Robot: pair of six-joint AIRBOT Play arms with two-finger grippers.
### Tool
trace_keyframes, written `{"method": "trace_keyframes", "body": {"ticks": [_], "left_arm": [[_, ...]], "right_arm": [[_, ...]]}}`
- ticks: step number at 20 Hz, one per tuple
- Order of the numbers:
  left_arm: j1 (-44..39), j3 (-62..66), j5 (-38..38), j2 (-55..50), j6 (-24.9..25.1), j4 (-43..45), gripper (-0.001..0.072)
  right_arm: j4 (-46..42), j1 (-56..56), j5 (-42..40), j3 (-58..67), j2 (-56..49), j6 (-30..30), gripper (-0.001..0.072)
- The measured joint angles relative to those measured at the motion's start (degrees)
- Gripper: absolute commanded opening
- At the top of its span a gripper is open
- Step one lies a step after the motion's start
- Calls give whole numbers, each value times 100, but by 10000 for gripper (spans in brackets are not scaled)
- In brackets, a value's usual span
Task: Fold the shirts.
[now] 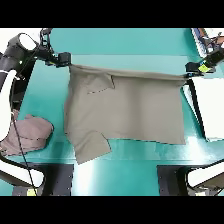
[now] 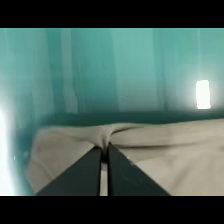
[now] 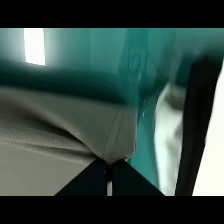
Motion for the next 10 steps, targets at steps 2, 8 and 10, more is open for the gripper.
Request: {"method": "trace_keyframes", "body": {"ticks": [2,8,10], "left_arm": [[-2,195,133,-129,61,7,29],[-7,227,-988,-249,240,170,29],[-13,-90,-1252,-260,256,175,29]], "right_arm": [[2,2,-133,225,-131,-4,15],[-26,-46,-382,-588,385,-11,16],[-42,-26,-509,-1178,643,-11,18]]}}
